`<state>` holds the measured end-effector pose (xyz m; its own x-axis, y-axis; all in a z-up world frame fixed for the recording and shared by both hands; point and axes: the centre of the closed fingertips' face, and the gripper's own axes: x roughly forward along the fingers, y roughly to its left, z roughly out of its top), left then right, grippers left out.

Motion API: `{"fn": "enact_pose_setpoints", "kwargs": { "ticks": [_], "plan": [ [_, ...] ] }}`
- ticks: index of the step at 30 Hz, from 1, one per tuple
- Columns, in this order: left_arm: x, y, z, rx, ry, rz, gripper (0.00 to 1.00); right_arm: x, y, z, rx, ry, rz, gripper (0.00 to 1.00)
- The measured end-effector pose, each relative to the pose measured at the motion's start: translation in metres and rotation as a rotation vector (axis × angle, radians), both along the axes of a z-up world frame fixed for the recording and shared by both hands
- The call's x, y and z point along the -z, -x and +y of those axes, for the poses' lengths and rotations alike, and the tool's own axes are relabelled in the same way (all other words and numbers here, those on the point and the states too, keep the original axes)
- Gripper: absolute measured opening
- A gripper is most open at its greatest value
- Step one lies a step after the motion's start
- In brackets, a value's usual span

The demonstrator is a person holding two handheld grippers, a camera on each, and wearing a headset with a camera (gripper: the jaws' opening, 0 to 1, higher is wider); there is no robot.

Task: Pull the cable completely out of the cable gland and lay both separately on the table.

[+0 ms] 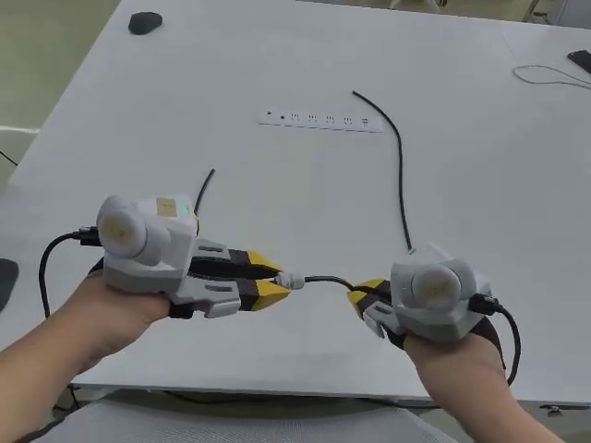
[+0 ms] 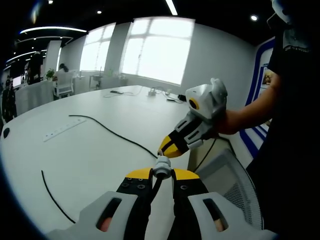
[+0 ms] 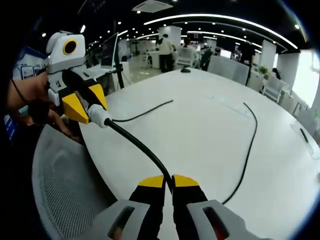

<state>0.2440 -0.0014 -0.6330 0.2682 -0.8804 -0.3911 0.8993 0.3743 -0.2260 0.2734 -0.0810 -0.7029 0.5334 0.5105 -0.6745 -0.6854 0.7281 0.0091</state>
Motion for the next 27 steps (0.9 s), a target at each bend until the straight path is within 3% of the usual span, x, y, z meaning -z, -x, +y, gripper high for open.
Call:
{"fn": "enact_pose_setpoints", "kwargs": {
  "ticks": [4, 9, 13, 15, 19, 27],
  "plan": [
    [-0.001, -0.002, 0.004, -0.011, -0.005, -0.02, 0.15, -0.003, 0.003, 0.001, -0.019, 0.002, -0.016, 0.0],
    [-0.001, -0.002, 0.008, -0.017, -0.004, -0.013, 0.15, -0.008, 0.004, 0.003, -0.048, 0.033, -0.063, 0.01],
    [-0.001, -0.003, 0.01, -0.019, 0.001, -0.009, 0.15, -0.016, 0.006, 0.004, -0.056, 0.024, -0.071, 0.04],
    [-0.002, -0.003, 0.01, -0.019, 0.001, -0.013, 0.15, -0.023, 0.01, 0.01, -0.077, 0.01, -0.085, 0.08],
    [-0.002, -0.002, 0.01, -0.017, 0.002, -0.009, 0.15, -0.038, 0.016, 0.024, -0.159, 0.065, -0.166, 0.15],
    [-0.001, 0.001, 0.009, -0.001, -0.005, -0.014, 0.15, -0.054, 0.017, 0.057, -0.229, 0.071, -0.216, 0.15]
  ]
}}
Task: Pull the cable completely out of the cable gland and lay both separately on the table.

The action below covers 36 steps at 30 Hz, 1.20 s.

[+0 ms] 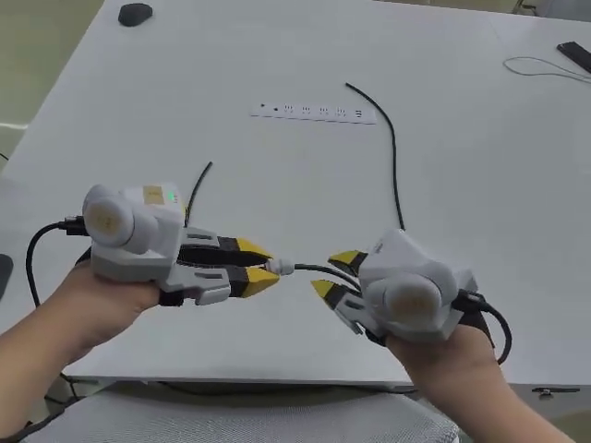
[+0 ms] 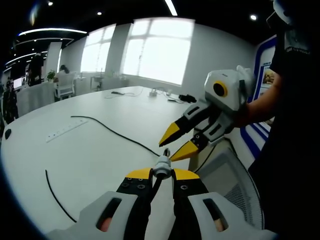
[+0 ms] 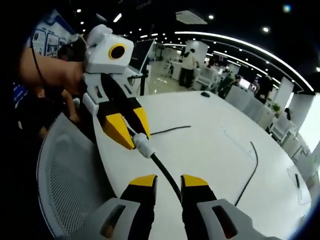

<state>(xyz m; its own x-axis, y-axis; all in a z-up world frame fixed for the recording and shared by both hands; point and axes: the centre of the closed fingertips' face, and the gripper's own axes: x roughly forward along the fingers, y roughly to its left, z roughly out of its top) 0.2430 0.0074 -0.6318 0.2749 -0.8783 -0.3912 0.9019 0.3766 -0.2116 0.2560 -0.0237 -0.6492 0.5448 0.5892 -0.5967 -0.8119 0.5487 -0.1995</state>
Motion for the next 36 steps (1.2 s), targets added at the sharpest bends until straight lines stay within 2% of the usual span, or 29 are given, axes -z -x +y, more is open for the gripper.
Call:
{"fn": "enact_pose_setpoints", "kwargs": {
  "ticks": [12, 15, 22, 26, 36],
  "plan": [
    [0.002, 0.001, -0.001, -0.004, -0.005, 0.004, 0.15, 0.0, 0.003, 0.014, -0.08, 0.065, -0.05, 0.1],
    [0.003, 0.002, -0.004, 0.002, -0.006, 0.006, 0.15, 0.001, 0.002, 0.014, -0.086, 0.073, -0.06, 0.05],
    [0.005, 0.001, -0.006, 0.007, -0.013, 0.008, 0.15, 0.004, 0.003, 0.01, -0.059, 0.062, -0.036, 0.03],
    [0.005, 0.001, -0.006, 0.003, -0.01, 0.008, 0.15, 0.006, 0.002, 0.008, -0.033, 0.016, -0.005, 0.02],
    [0.005, -0.002, -0.006, -0.008, -0.007, 0.003, 0.15, 0.013, -0.003, -0.004, 0.028, -0.024, 0.035, 0.01]
  ]
}}
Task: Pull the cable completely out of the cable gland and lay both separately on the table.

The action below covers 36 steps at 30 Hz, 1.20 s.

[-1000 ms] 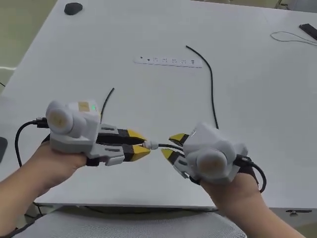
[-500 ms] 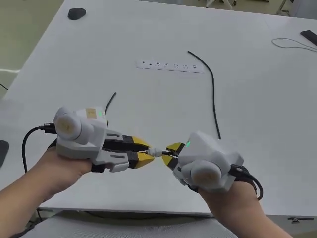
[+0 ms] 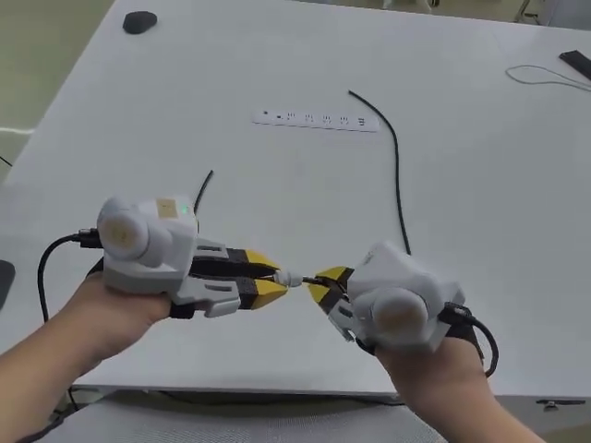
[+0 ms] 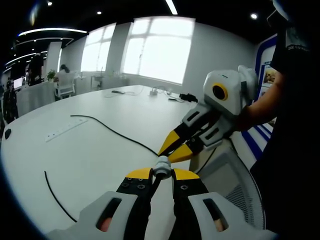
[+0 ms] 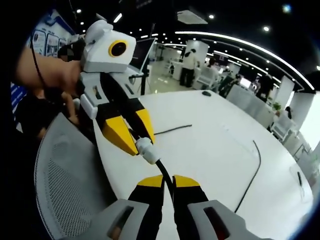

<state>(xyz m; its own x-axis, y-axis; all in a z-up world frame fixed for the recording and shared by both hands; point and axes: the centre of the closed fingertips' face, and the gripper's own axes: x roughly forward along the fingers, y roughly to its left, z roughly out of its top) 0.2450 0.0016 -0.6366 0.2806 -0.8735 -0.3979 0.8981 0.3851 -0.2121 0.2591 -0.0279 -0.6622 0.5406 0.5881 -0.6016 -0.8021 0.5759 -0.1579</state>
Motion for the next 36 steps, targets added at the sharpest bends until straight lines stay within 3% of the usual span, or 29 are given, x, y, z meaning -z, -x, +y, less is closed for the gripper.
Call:
{"fn": "enact_pose_setpoints", "kwargs": {
  "ticks": [14, 21, 29, 36],
  "plan": [
    [-0.005, -0.002, 0.001, -0.017, 0.024, -0.002, 0.15, 0.018, -0.015, -0.035, 0.13, -0.038, 0.064, 0.0],
    [-0.004, -0.002, 0.0, -0.017, 0.026, -0.001, 0.15, 0.038, -0.015, -0.052, 0.202, -0.055, 0.119, 0.0],
    [0.0, 0.002, -0.003, -0.007, 0.021, 0.006, 0.15, 0.049, -0.012, -0.058, 0.233, -0.058, 0.15, 0.0],
    [0.002, 0.004, -0.002, -0.006, 0.017, 0.015, 0.15, 0.048, -0.009, -0.058, 0.218, -0.052, 0.138, 0.0]
  ]
}}
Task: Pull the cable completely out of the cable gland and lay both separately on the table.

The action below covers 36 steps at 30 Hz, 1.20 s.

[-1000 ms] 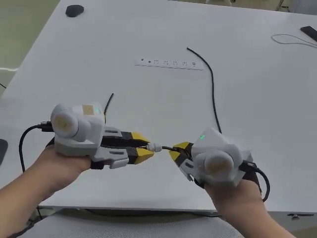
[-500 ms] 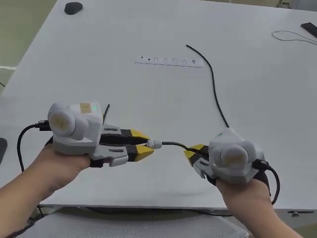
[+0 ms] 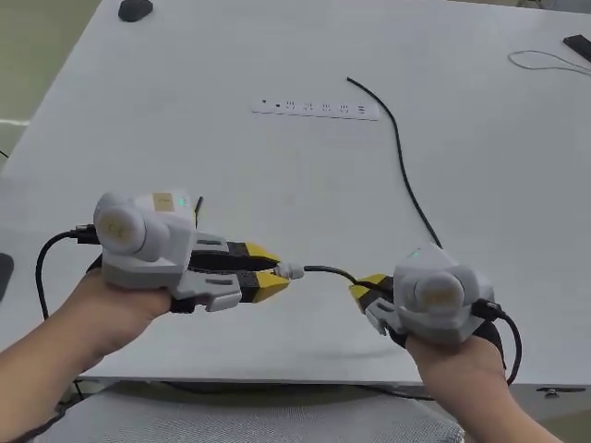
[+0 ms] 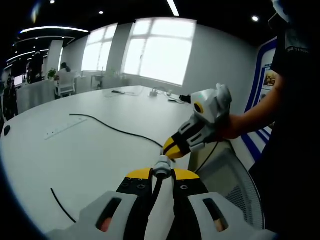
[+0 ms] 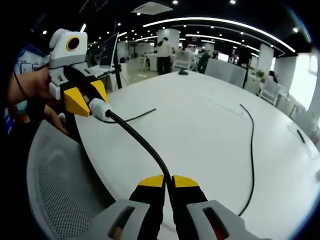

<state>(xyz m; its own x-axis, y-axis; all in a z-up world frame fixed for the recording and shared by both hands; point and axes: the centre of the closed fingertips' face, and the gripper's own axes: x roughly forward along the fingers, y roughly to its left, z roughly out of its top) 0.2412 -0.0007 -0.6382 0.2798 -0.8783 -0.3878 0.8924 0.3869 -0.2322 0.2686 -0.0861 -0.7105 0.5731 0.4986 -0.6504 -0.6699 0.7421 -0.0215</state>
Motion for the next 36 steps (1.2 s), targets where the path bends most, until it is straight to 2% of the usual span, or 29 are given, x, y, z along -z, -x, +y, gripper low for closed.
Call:
{"fn": "enact_pose_setpoints", "kwargs": {
  "ticks": [7, 9, 19, 23, 25, 27, 36],
  "plan": [
    [-0.001, 0.0, 0.002, -0.003, 0.002, 0.005, 0.15, -0.008, 0.002, 0.001, -0.015, 0.002, -0.044, 0.01],
    [0.0, -0.001, 0.003, -0.005, -0.004, 0.004, 0.15, -0.008, 0.003, 0.001, -0.031, 0.02, -0.058, 0.01],
    [-0.001, -0.003, 0.006, -0.011, -0.005, 0.012, 0.15, -0.009, 0.006, 0.003, -0.075, 0.056, -0.079, 0.02],
    [-0.003, -0.004, 0.005, -0.013, 0.001, 0.014, 0.15, -0.013, 0.007, 0.003, -0.089, 0.062, -0.084, 0.02],
    [-0.003, -0.005, 0.005, -0.012, 0.001, 0.015, 0.15, -0.018, 0.006, 0.002, -0.095, 0.083, -0.104, 0.05],
    [-0.001, -0.005, 0.005, -0.011, -0.007, 0.016, 0.15, -0.024, 0.009, 0.007, -0.12, 0.073, -0.113, 0.11],
    [0.001, -0.003, 0.004, -0.001, -0.014, 0.023, 0.15, -0.045, 0.014, 0.035, -0.238, 0.1, -0.158, 0.18]
  ]
}}
